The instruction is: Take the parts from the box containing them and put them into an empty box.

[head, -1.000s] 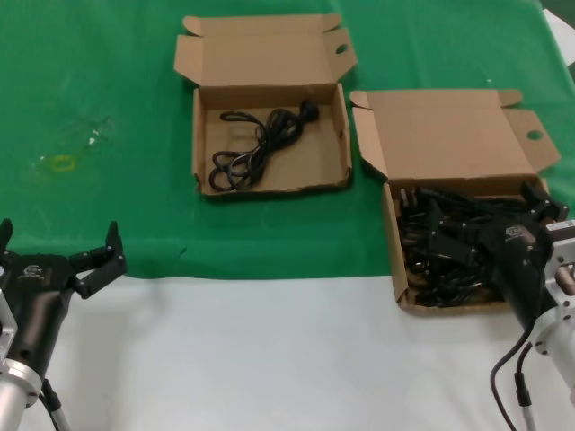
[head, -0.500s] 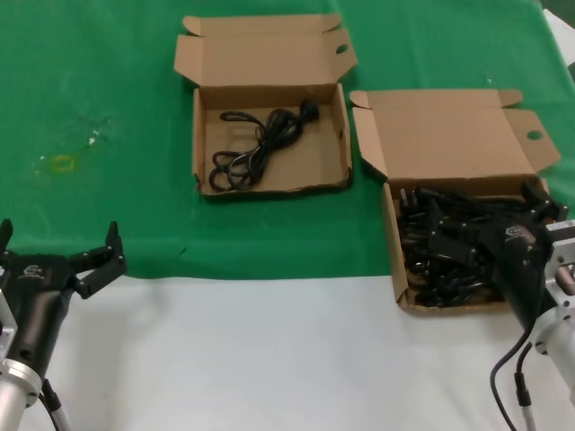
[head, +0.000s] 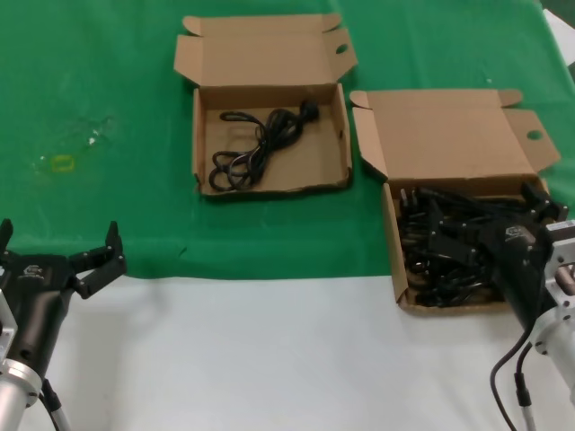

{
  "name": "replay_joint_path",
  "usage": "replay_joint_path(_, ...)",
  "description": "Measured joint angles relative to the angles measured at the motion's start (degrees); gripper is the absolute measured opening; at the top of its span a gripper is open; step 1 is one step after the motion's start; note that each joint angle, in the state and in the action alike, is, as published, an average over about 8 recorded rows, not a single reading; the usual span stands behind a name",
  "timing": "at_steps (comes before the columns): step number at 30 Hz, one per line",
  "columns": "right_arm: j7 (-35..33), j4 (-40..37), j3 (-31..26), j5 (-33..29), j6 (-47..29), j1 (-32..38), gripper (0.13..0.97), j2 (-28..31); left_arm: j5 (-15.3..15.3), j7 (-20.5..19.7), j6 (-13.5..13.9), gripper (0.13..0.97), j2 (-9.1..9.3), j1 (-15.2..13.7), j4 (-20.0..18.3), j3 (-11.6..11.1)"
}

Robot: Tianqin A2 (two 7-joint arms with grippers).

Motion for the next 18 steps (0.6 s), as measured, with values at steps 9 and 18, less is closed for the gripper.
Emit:
replay_joint_path(9,0.0,0.0,0.0,0.0,0.0,0.0,0.966,0.0,0.0,0.0,0.0,0.966,0.0,0.0,0.0,0.0)
replay_joint_path(18,0.0,0.0,0.0,0.0,0.0,0.0,0.966,0.0,0.0,0.0,0.0,0.966,0.0,0.0,0.0,0.0)
